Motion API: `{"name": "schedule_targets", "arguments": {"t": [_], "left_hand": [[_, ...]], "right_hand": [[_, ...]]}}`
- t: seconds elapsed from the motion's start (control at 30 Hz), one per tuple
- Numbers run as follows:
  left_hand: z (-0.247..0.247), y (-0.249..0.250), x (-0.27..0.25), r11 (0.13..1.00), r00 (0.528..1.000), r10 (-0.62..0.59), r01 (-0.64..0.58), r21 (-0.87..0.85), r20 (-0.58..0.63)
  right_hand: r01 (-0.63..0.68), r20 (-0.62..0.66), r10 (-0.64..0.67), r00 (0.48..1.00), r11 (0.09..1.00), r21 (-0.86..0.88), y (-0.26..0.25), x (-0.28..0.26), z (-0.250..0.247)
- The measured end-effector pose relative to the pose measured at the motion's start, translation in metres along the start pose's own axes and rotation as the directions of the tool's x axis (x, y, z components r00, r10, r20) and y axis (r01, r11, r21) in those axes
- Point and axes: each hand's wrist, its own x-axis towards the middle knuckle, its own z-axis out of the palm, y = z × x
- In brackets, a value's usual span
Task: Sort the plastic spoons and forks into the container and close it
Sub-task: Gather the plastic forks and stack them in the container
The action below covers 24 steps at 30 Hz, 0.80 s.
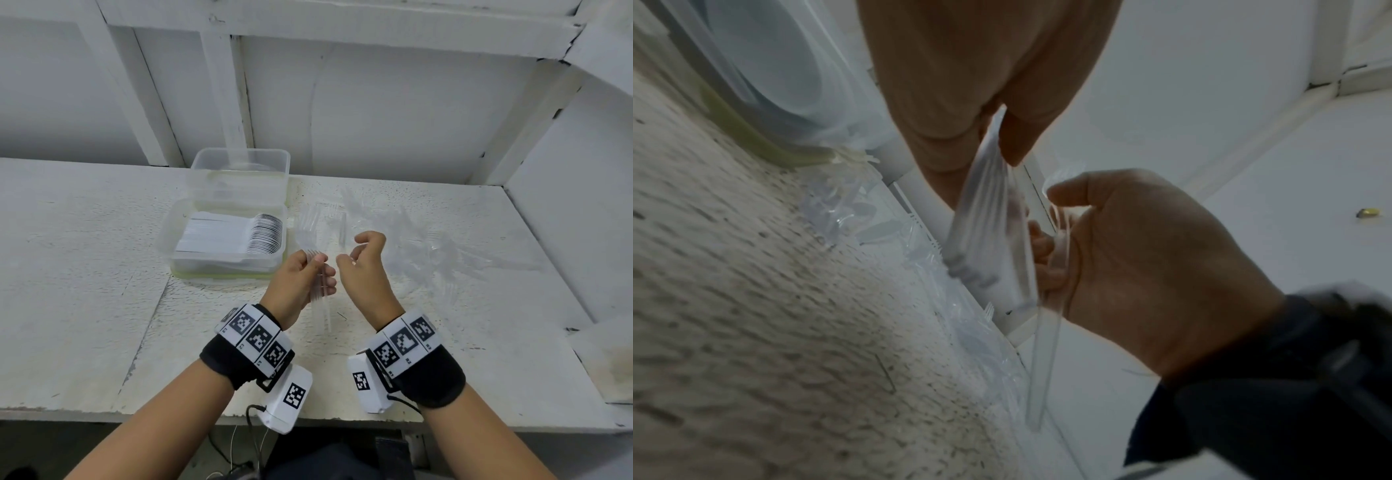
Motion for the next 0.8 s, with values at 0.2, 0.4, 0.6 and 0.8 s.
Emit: {"name": "schedule_targets", "arguments": {"t": [0.2,0.4,0.6,0.8], "left_hand": [[0.001,0.001,0.001,0.999,1.0,-0.001,0.001,0.035,-0.003],[0.002,0.0,0.0,0.999,0.999,-0.004,0.007,0.054,-0.043],[0.0,0.002,0.0,0.999,0.999,0.007,-0.005,0.044,-0.046],[-0.002,0.004,0.004,0.996,0.999,0.019,-0.014,0.093,-0.049]], "right_hand": [[0.061,-0.062,-0.066,0.996,0.995,-0.081,-0.001,0.004,0.0],[0.086,-0.065,-0.095,0.993,0.988,-0.13,0.0,0.004,0.004],[0.13,-0.002,-0.134,0.991,0.966,-0.224,-0.003,0.005,0.01],[0.08,0.062,-0.072,0.995,0.987,-0.139,-0.008,0.009,0.014]]}}
